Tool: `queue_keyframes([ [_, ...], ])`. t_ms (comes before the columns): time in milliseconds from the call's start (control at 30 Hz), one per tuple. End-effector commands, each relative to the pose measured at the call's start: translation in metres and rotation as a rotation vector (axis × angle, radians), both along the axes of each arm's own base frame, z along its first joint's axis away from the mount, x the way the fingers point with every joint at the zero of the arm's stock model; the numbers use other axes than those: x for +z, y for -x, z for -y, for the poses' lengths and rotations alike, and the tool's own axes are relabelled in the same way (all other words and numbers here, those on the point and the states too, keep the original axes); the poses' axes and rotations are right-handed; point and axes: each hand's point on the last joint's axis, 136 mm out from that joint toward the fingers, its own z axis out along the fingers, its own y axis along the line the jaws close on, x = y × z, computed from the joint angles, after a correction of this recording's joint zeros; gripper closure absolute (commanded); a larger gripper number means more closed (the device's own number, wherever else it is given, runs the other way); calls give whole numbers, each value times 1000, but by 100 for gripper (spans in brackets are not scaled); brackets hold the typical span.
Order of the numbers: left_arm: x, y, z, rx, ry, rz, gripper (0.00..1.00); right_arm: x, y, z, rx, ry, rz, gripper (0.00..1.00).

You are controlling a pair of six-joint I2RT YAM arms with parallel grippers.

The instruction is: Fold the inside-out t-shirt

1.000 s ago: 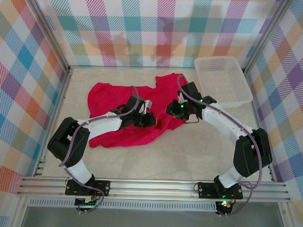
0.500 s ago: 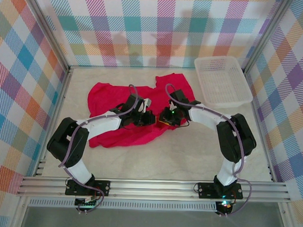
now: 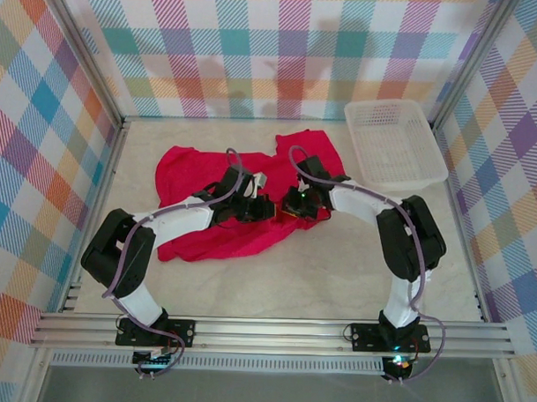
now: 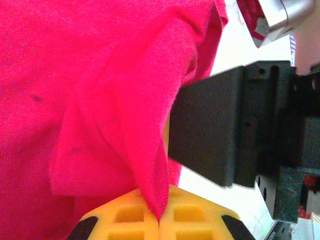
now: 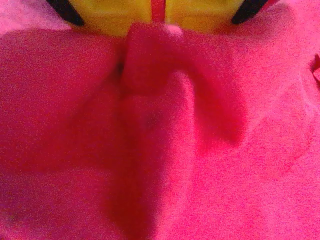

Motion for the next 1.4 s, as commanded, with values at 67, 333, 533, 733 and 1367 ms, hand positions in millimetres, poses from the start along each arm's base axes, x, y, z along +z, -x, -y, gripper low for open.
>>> queue_keyframes([
  [67,11,-1,-10,17,1,17,100,31,-7,-4,-2,-31,46,97],
  [333,16,-9,-15,36,19,21,100,105,24,7,32,-123,137,100],
  [533,15,-12,-18,41,26,11,100,143,45,13,38,-209,184,100],
  [733,14,-12,-20,45,24,7,100,154,34,30,-18,-229,212,100],
  [1367,10,-15,-32,98,-44,4,92,99,32,52,-37,-171,134,59],
])
